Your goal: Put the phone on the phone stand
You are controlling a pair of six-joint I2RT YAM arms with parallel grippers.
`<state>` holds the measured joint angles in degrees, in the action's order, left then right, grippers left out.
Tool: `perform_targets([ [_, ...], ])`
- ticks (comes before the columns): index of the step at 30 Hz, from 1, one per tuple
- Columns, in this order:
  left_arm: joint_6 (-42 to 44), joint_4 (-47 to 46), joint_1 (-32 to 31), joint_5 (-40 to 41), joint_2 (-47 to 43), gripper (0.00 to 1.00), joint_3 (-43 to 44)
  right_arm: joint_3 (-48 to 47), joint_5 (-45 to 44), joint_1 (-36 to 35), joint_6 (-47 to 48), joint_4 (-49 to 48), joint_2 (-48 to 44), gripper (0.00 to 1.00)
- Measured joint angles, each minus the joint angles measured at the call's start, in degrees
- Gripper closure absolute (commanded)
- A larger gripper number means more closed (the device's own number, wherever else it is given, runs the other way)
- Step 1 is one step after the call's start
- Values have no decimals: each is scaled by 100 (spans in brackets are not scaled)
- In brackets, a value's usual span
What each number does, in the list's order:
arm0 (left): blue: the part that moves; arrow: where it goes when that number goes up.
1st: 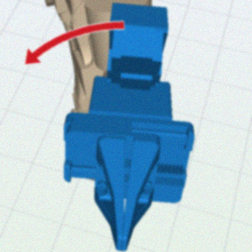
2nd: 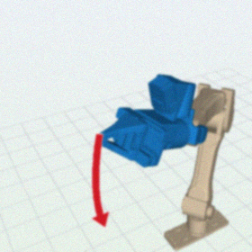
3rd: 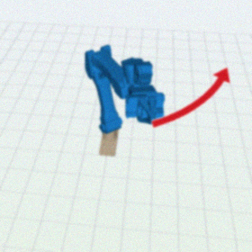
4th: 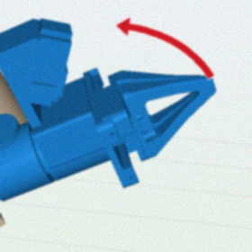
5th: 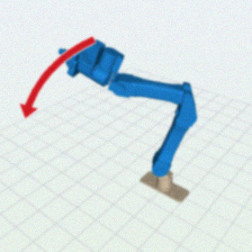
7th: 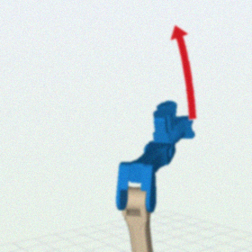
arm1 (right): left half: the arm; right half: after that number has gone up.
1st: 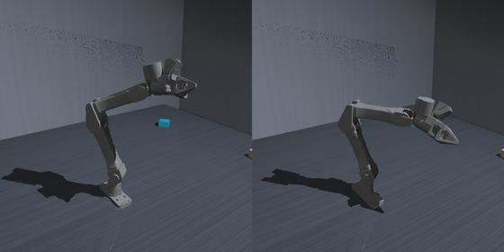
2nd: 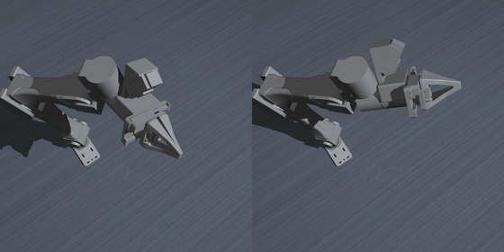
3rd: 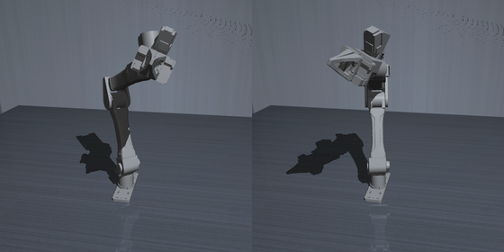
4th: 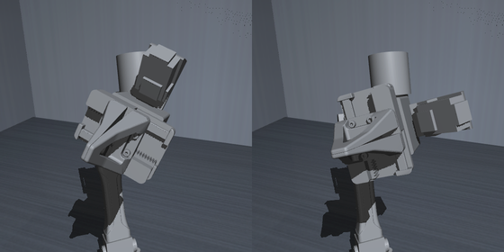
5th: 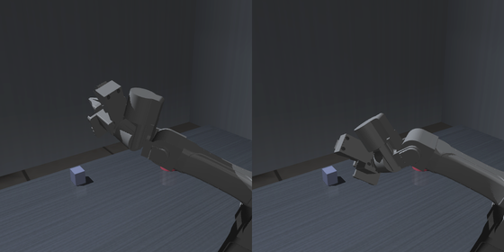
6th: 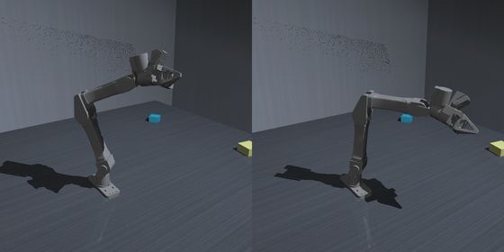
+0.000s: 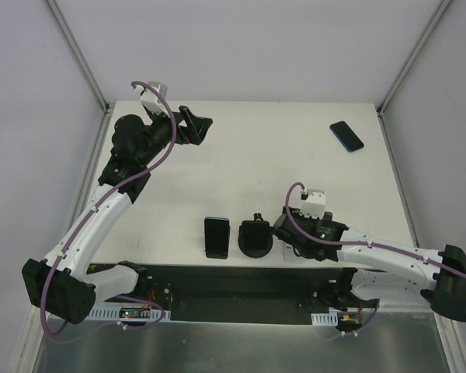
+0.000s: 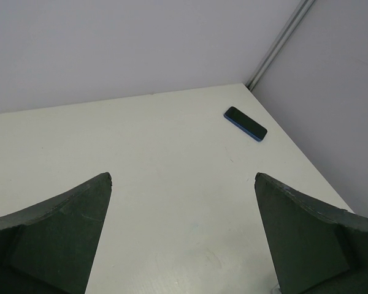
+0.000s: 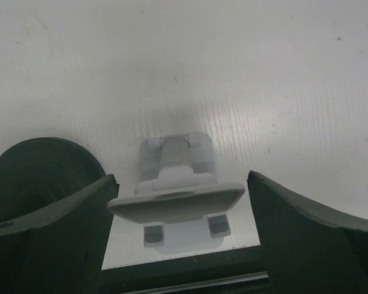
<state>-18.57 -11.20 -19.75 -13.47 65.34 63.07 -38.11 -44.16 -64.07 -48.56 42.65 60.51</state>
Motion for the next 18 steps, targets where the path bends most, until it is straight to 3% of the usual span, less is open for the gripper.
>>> perform_targets([
  [10,0,0,0,-4,0,1,0,-566,153,409,1250,-48,-890,2],
  [18,28,13,0,-188,15,1,0,-920,1521,2809,2872,-938,-935,0],
])
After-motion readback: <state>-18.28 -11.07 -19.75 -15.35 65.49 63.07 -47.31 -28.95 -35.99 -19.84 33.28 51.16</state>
